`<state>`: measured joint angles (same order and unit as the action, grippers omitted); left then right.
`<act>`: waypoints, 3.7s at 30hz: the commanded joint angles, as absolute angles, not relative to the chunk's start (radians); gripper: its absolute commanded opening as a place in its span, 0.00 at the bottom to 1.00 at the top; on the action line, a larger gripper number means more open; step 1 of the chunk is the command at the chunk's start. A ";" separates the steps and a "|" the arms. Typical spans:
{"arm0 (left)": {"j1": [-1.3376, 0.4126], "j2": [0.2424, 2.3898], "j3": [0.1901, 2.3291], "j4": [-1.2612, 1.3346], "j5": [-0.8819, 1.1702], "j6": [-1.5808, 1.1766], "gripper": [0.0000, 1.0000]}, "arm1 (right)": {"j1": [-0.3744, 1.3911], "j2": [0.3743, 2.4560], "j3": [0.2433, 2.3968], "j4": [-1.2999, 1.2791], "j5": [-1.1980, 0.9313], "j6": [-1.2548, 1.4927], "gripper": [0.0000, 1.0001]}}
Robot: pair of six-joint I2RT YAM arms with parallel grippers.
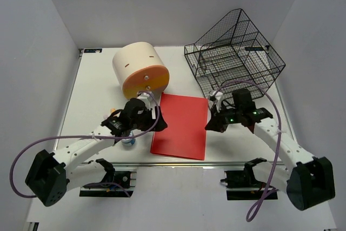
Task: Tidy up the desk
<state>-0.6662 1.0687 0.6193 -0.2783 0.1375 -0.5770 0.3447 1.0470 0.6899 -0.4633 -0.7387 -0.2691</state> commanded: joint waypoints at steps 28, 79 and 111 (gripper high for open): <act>-0.793 1.350 0.621 -0.222 -0.035 -0.692 0.98 | 0.693 1.574 0.742 -0.333 -0.175 -0.350 0.00; -0.764 1.026 0.310 0.359 0.124 -1.020 0.68 | 0.742 1.758 0.818 -0.411 -0.144 -0.359 0.00; -0.782 1.336 0.313 0.551 0.164 -1.091 0.25 | 0.739 1.759 0.828 -0.426 -0.169 -0.362 0.00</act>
